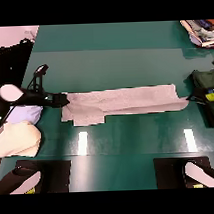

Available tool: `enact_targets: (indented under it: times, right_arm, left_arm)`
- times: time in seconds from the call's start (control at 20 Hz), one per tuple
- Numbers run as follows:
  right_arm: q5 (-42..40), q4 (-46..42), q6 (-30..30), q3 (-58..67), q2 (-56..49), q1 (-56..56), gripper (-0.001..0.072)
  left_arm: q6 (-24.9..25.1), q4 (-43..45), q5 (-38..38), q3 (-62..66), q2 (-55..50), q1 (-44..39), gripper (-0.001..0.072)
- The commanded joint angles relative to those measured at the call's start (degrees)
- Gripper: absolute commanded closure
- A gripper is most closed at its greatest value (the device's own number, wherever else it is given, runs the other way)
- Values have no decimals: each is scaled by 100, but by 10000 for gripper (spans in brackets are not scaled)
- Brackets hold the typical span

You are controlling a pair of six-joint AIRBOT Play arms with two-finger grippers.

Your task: Fold the shirts.

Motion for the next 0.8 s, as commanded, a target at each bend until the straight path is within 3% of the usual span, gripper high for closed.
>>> enact_targets:
  times: [0.0,0.1,0.15,0.2,0.25,0.45,0.5,0.6,0.75]
  right_arm:
    - [-238,35,125,813,-1224,417,697]
    - [-247,358,120,1244,-1692,428,694]
    - [-243,597,116,1443,-1880,426,585]
    - [-203,739,114,1628,-2031,387,347]
    - [-94,855,68,1808,-2157,319,295]
    - [588,879,-365,1985,-2258,-103,295]
    - [721,852,-400,1985,-2258,-262,292]
    - [852,885,-474,1917,-2258,-662,119]
    - [868,907,-667,1510,-2437,-1062,127]
  left_arm:
    - [-17,50,855,254,-885,2,684]
    - [-24,46,960,448,-1152,2,683]
    - [-24,44,964,542,-1200,2,573]
    - [-31,39,973,632,-1200,2,280]
    - [-87,39,922,765,-1198,2,76]
    - [-111,52,140,1434,-1169,2,86]
    - [-109,46,-61,1547,-1169,2,175]
    - [-107,-13,-203,1589,-1169,2,659]
    - [-107,-225,-133,1582,-1176,0,684]
